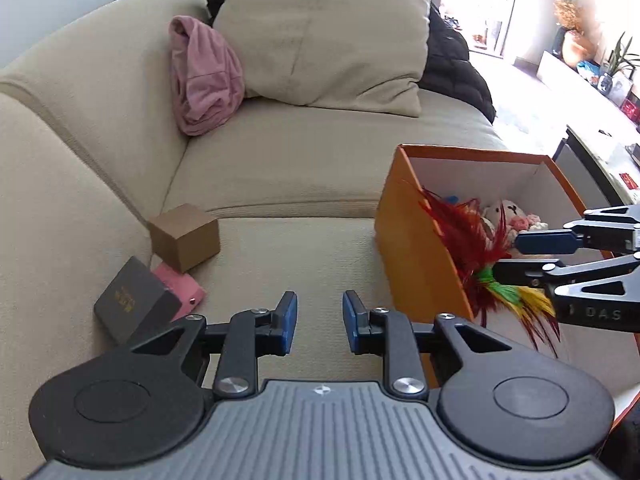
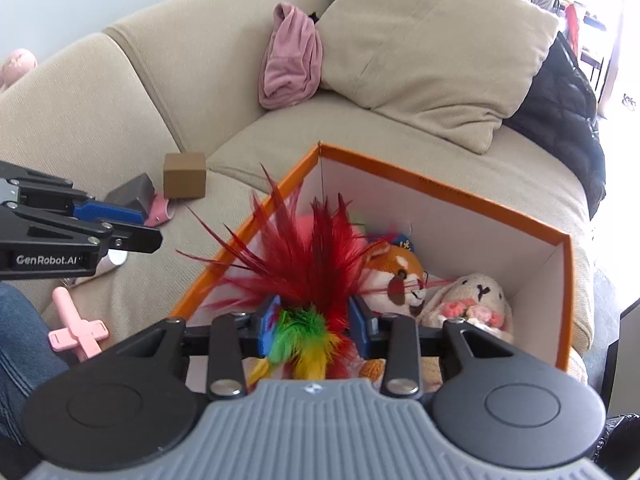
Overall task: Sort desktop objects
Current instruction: 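Open the left tool releasing the pompom while the right tool releases the feather toy, then move the left tool to the dark red small box while the right tool reaches the pink wallet, then grasp the dark red box with the left tool while the right tool grasps the pink card wallet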
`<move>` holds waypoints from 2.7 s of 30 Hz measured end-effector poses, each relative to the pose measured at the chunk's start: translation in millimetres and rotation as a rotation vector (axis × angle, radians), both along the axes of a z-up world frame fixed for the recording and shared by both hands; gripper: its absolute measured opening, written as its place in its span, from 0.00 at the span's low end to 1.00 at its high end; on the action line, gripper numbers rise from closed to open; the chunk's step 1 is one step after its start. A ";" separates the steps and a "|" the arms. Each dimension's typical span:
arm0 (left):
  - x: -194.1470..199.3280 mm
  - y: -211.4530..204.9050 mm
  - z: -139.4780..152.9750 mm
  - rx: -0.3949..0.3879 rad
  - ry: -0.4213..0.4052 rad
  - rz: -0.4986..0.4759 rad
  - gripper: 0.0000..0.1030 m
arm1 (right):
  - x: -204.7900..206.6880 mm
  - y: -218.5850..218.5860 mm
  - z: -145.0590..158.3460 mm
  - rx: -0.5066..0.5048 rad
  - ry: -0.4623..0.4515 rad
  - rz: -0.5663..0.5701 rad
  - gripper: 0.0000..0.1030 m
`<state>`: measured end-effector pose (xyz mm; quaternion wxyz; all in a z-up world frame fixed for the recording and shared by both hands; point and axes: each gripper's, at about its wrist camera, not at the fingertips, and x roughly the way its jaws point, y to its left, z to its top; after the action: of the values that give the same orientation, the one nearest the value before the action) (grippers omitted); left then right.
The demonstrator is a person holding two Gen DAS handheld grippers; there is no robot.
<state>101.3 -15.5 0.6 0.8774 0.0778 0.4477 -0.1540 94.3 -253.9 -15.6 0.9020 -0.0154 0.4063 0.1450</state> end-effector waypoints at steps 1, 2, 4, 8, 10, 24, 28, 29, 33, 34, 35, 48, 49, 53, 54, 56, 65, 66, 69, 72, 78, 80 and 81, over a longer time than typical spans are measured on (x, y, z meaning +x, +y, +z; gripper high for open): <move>-1.6 7.6 3.8 0.003 -0.003 0.022 0.28 | -3.5 1.4 4.2 0.007 -0.012 0.001 0.39; -3.6 16.2 8.1 0.006 -0.011 0.046 0.28 | -8.1 3.6 9.4 0.018 -0.027 0.007 0.39; -7.4 33.3 16.1 0.012 -0.023 0.089 0.28 | -13.5 11.3 18.5 0.033 -0.052 0.024 0.39; -15.9 67.5 25.5 0.035 -0.024 0.184 0.28 | -23.1 38.3 33.2 0.060 -0.076 0.107 0.39; -20.6 83.5 26.3 0.043 -0.016 0.228 0.28 | -24.7 54.3 35.8 0.072 -0.067 0.155 0.39; -30.5 148.3 6.3 0.053 0.026 0.292 0.28 | 1.5 143.9 17.4 0.065 0.058 0.326 0.39; -22.7 152.3 -11.7 0.074 0.080 0.275 0.29 | 13.4 162.7 6.3 0.059 0.096 0.349 0.39; -20.7 153.0 -16.4 0.081 0.092 0.272 0.29 | 17.0 167.6 3.4 0.056 0.105 0.355 0.39; -9.1 153.7 -35.2 0.123 0.152 0.246 0.35 | 31.3 183.6 -6.8 0.038 0.126 0.375 0.38; -6.3 152.9 -39.9 0.139 0.166 0.236 0.36 | 35.0 186.4 -8.9 0.032 0.129 0.377 0.38; -4.4 152.0 -44.1 0.153 0.179 0.226 0.37 | 39.3 188.8 -11.1 0.027 0.134 0.378 0.39; 13.7 143.1 -88.8 0.285 0.319 0.099 0.51 | 67.1 198.1 -38.0 0.019 0.196 0.388 0.39; 14.8 143.0 -91.0 0.299 0.323 0.101 0.51 | 68.4 197.9 -39.4 0.019 0.198 0.389 0.39; 13.2 146.2 -90.9 0.306 0.325 0.110 0.47 | 73.3 196.6 -44.2 0.016 0.205 0.388 0.39; 10.7 147.4 -88.5 0.300 0.318 0.110 0.44 | 74.2 195.7 -44.7 0.015 0.205 0.387 0.39; 4.6 150.6 -82.2 0.278 0.298 0.114 0.40 | 75.7 194.6 -45.6 0.013 0.205 0.388 0.39; -4.0 171.6 -32.5 0.151 0.145 0.228 0.26 | 89.5 198.1 -46.7 0.020 0.209 0.381 0.38; 4.3 176.2 -27.2 0.126 0.138 0.242 0.26 | 91.2 199.1 -46.2 0.020 0.210 0.378 0.38; 16.9 186.5 -24.9 0.066 0.120 0.310 0.26 | 98.7 201.5 -45.3 0.030 0.213 0.360 0.36; 22.6 192.6 -25.7 0.026 0.095 0.368 0.27 | 116.1 199.5 -47.5 0.068 0.237 0.288 0.34; 27.7 186.9 -38.8 0.022 0.088 0.376 0.29 | 160.5 198.5 -67.3 0.152 0.332 0.135 0.34; 28.4 187.2 -42.1 0.005 0.103 0.367 0.29 | 171.6 200.9 -75.8 0.168 0.363 0.113 0.34; 28.9 189.4 -45.7 -0.020 0.113 0.377 0.28 | 176.3 201.2 -80.7 0.186 0.388 0.103 0.34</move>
<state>130.2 173.9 -45.0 0.8649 -0.0249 0.5013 0.0047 270.7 -52.7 -96.3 0.7957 0.0756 0.5560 0.2279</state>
